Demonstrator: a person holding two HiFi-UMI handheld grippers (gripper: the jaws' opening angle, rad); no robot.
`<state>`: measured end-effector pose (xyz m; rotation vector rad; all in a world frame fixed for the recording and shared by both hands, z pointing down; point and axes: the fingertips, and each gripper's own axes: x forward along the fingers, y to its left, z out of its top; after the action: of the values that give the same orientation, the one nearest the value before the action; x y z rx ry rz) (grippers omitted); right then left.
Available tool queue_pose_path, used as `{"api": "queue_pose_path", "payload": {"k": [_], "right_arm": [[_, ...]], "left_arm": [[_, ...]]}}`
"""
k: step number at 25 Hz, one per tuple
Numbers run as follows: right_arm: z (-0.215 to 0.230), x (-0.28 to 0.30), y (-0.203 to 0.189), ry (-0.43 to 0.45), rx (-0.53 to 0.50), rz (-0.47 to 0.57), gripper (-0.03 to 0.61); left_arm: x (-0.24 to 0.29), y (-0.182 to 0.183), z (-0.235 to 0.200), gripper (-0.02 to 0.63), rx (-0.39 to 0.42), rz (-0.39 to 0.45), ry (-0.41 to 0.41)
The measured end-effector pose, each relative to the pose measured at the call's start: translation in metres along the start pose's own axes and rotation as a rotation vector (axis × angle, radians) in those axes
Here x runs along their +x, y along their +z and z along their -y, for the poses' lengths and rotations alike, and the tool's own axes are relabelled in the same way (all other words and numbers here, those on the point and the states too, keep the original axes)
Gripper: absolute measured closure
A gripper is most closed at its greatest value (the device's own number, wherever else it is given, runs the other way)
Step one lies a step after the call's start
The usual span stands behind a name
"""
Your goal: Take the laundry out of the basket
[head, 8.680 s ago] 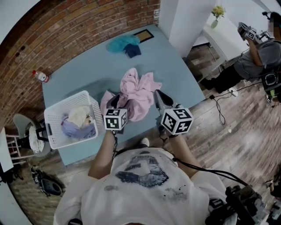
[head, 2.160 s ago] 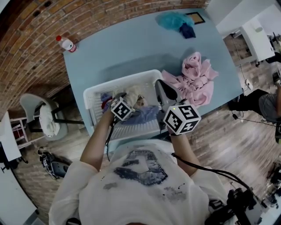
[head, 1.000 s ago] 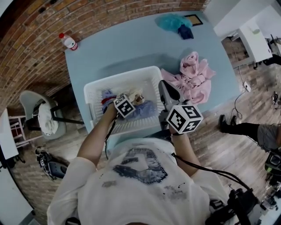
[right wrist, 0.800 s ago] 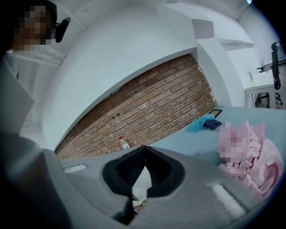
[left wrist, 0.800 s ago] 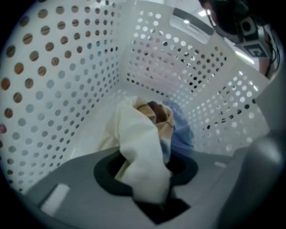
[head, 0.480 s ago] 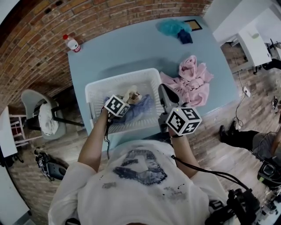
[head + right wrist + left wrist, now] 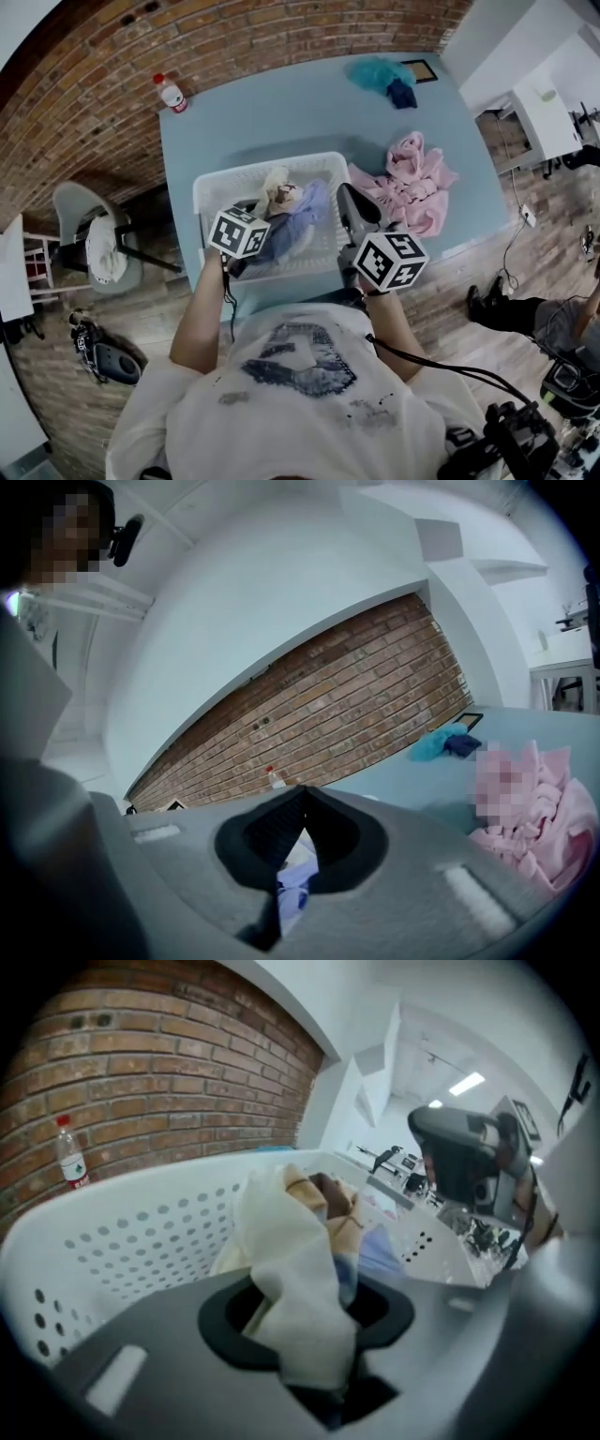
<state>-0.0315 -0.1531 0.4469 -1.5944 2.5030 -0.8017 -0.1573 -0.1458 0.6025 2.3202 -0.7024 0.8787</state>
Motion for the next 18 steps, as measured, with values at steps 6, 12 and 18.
{"api": "queue_pose_path", "payload": {"k": [6,12,18], "right_arm": [[-0.018,0.001,0.005,0.049,-0.039,-0.006,0.581],[-0.042,-0.001,0.021,0.112,-0.124,0.005,0.581],[-0.063,-0.01,0.041,0.158,-0.212,0.026,0.581]], "left_arm": [[-0.04,0.031,0.007,0.446,-0.007,0.148,0.065],[-0.09,0.062,0.019,0.446,-0.021,0.306,0.148],[-0.137,0.087,0.032,0.446,-0.039,0.443,0.244]]}}
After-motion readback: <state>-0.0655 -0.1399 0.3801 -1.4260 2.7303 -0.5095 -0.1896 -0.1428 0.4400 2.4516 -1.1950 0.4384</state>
